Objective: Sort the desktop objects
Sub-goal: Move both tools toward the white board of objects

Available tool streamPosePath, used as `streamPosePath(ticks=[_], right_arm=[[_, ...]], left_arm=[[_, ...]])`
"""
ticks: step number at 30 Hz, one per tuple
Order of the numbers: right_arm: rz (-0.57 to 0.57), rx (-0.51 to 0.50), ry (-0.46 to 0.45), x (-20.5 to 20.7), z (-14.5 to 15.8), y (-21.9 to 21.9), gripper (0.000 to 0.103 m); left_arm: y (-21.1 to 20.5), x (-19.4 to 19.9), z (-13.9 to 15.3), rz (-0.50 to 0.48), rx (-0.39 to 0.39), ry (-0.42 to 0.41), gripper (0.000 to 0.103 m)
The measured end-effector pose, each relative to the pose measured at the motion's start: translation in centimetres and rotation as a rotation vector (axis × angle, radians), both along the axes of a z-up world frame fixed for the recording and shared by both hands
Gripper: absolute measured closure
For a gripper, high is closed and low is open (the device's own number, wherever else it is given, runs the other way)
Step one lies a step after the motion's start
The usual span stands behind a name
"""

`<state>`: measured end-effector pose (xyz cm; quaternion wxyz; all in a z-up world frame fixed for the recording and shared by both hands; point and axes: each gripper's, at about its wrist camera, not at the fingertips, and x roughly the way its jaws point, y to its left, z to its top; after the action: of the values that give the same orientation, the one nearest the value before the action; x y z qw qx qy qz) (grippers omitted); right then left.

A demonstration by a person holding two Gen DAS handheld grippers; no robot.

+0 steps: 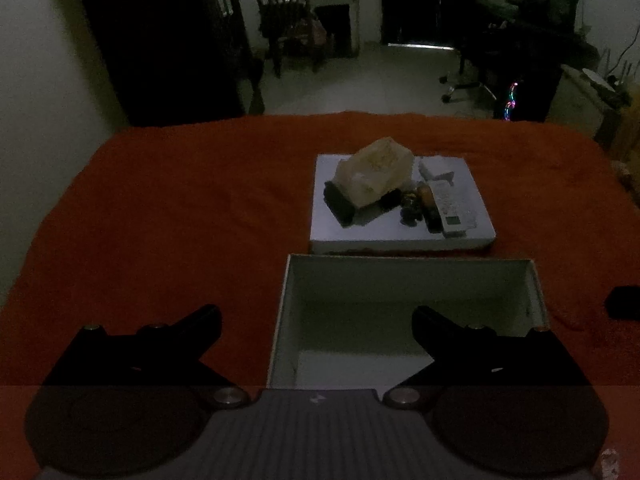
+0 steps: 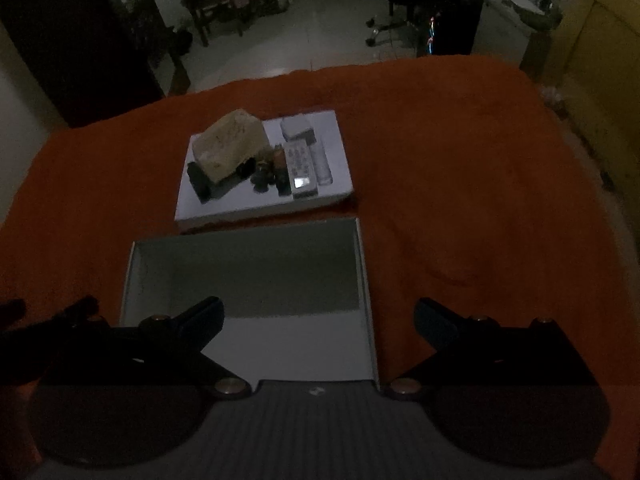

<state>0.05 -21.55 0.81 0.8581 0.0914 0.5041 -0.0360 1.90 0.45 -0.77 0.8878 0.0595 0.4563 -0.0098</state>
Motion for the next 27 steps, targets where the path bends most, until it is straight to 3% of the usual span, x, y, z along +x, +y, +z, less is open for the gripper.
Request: streamPosePath(ticks=[9, 12, 19, 23, 27], right_arm=[[0.037, -0.026, -0.015, 3.3, -0.9, 0.5, 0.000], [0.063, -0.039, -0.022, 5.1, -1.4, 0.3, 0.000], [0.082, -0.039, -0.026, 10.3, -2.1, -0.8, 0.000], [0.112, -0.060, -0.032, 13.3, -3.2, -0.9, 0.000], [0.099, -0.062, -0.028, 16.2, -4.6, -1.0, 0.000]], left_arm=[[-1.0, 2.1, -0.5, -0.036, -0.050, 0.036, 0.000], [-1.4, 3.5, -0.6, -0.050, -0.023, 0.018, 0.000], [-1.4, 9.1, -1.0, -0.033, -0.044, 0.009, 0.000], [-1.6, 12.2, -2.1, -0.024, -0.021, -0.014, 0.000], [-2.0, 14.8, -3.8, -0.030, 0.003, 0.015, 0.000]])
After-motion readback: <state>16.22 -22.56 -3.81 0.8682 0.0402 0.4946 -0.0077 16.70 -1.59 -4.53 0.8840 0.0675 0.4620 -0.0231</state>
